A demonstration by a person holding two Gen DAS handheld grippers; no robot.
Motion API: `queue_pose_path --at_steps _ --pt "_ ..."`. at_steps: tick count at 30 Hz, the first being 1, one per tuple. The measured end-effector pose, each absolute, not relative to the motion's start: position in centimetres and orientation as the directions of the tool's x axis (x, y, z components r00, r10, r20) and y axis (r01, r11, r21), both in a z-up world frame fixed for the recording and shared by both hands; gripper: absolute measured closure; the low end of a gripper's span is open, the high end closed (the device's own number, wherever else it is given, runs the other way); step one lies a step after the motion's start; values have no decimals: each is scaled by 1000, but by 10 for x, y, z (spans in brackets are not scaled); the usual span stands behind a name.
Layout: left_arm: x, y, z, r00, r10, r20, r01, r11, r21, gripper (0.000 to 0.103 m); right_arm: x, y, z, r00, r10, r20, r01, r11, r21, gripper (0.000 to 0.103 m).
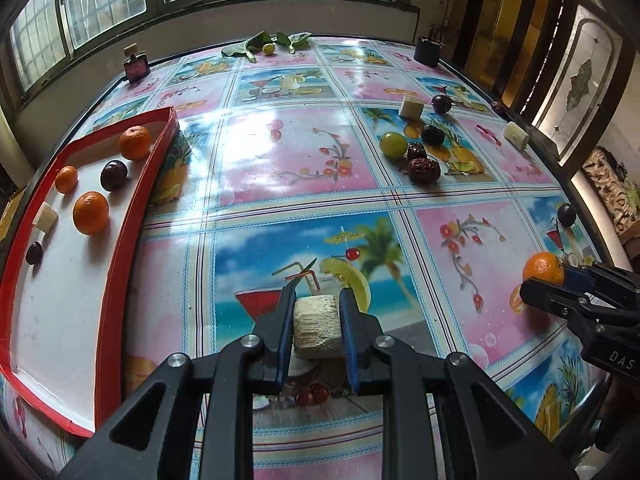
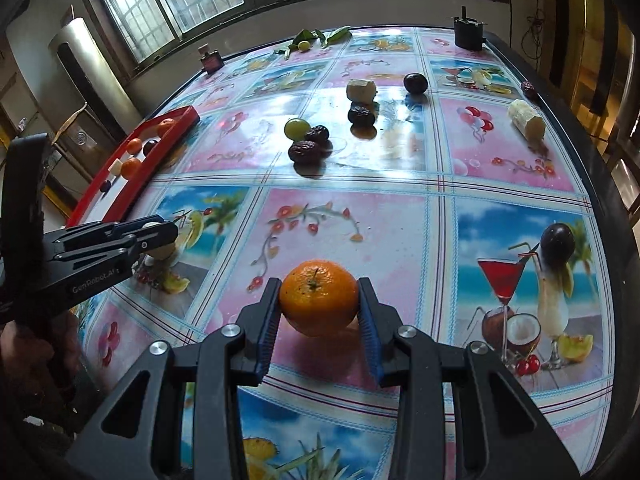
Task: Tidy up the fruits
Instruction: 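Carry the cake piece and orange over the red-rimmed tray with both tools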
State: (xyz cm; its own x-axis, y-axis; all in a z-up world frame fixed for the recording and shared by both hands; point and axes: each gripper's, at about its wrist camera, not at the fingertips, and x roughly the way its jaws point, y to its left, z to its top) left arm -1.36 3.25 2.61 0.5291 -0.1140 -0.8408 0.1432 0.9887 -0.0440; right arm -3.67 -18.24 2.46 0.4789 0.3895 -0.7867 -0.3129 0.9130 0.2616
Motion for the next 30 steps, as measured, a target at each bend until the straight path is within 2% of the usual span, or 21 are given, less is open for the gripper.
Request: queue_pose_path --at_steps 16,30 --pt "-30 61 47 565 -170 -807 165 982 -92 82 -41 -123 34 461 404 -790 -368 897 244 64" --pt "-29 120 68 608 -156 -778 74 987 -140 82 -33 -64 48 443 451 -775 -467 854 230 64"
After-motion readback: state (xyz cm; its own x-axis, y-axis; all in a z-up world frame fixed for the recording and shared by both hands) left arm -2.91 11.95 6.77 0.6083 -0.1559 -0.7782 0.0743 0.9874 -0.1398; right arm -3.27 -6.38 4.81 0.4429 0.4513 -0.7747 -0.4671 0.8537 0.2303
